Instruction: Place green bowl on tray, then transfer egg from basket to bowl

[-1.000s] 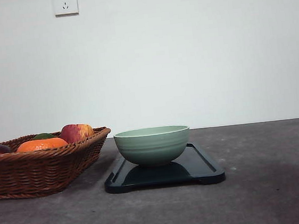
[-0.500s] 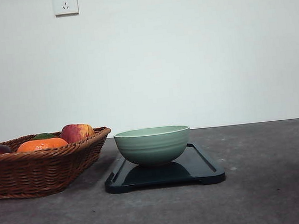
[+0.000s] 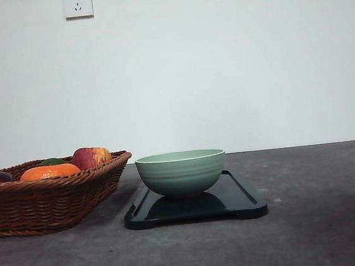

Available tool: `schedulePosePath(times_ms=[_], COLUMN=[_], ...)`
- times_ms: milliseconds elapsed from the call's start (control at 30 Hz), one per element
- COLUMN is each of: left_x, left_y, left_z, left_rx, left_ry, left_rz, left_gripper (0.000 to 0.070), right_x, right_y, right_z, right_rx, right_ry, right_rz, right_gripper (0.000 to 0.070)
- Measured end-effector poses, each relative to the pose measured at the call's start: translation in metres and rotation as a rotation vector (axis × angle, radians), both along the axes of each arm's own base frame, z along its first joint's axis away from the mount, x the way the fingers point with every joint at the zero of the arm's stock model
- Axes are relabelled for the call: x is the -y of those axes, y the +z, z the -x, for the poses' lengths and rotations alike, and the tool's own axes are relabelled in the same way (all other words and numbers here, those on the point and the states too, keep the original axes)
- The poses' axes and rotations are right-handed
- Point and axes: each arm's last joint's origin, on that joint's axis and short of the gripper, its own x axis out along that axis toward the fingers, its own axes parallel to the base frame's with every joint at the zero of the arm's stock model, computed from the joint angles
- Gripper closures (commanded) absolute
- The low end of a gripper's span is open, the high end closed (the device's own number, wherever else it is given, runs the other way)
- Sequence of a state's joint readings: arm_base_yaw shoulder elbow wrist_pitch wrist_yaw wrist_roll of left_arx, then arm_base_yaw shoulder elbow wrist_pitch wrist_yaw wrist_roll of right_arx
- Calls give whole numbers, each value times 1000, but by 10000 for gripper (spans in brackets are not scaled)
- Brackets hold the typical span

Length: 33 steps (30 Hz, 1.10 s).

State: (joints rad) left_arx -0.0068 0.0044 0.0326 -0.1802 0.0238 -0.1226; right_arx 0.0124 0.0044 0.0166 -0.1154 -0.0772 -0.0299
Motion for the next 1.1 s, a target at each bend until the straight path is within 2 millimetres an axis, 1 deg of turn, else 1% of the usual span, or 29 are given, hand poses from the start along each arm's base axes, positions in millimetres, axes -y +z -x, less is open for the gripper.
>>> schedulePosePath(times_ms=[1100], left_x=[0], left_y=[0], left_z=[0], left_rx=[0], left_ry=[0], left_rz=[0], left_gripper=[700], right_x=[0], right_y=[0], right_z=[0], right_rx=[0], right_ry=[0], right_rz=[0], right_gripper=[681])
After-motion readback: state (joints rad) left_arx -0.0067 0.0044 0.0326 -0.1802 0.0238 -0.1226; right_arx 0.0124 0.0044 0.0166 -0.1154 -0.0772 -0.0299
